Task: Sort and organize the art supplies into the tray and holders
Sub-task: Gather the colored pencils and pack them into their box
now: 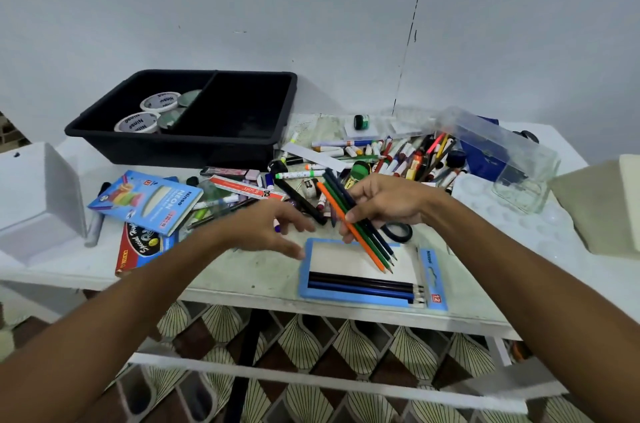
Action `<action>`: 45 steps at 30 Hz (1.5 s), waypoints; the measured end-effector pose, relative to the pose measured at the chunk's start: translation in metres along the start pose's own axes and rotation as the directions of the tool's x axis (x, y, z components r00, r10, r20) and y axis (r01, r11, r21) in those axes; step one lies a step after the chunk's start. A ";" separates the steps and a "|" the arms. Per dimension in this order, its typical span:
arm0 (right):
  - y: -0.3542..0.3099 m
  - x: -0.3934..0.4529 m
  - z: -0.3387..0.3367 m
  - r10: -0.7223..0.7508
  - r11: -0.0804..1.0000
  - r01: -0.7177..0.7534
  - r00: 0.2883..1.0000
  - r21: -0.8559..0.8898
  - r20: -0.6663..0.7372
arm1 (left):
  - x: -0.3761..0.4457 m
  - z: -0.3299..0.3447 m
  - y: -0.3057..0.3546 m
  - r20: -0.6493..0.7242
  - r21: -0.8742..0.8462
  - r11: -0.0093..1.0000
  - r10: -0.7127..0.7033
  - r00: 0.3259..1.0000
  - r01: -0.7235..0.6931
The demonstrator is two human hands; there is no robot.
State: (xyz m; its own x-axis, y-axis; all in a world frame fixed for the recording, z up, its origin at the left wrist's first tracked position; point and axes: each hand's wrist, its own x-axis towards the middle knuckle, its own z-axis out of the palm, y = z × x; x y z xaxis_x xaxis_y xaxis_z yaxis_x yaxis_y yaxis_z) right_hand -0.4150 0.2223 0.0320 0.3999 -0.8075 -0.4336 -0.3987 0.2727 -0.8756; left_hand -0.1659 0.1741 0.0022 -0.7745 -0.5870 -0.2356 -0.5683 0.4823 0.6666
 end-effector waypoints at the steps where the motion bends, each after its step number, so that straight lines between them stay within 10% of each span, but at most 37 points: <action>1: 0.002 0.001 0.002 0.032 0.999 -0.031 0.999 -0.043 0.025 | 0.000 0.010 -0.002 0.016 0.074 0.997 0.004 1.000 -0.005; 10: 0.010 0.011 0.021 0.159 0.811 -0.127 0.987 -0.571 0.006 | -0.011 0.038 -0.009 -0.107 0.260 0.965 0.068 0.992 -0.039; 31: 0.029 -0.001 0.054 -0.123 0.501 -0.244 0.930 -0.830 -0.347 | -0.009 0.035 -0.007 -0.146 0.256 0.967 0.059 0.988 -0.020; 45: 0.039 -0.007 0.042 -0.079 0.646 -0.155 0.961 -0.748 -0.267 | 0.018 0.056 0.001 -0.048 0.536 0.827 0.228 0.972 -0.168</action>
State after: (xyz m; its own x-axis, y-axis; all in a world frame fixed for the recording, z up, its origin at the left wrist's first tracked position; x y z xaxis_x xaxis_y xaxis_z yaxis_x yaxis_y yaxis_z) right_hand -0.3984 0.2605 -0.0087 0.1952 -0.9367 -0.2908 -0.9365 -0.0899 -0.3390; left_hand -0.1954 0.2001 -0.0410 -0.8695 -0.4920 -0.0431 -0.4892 0.8461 0.2118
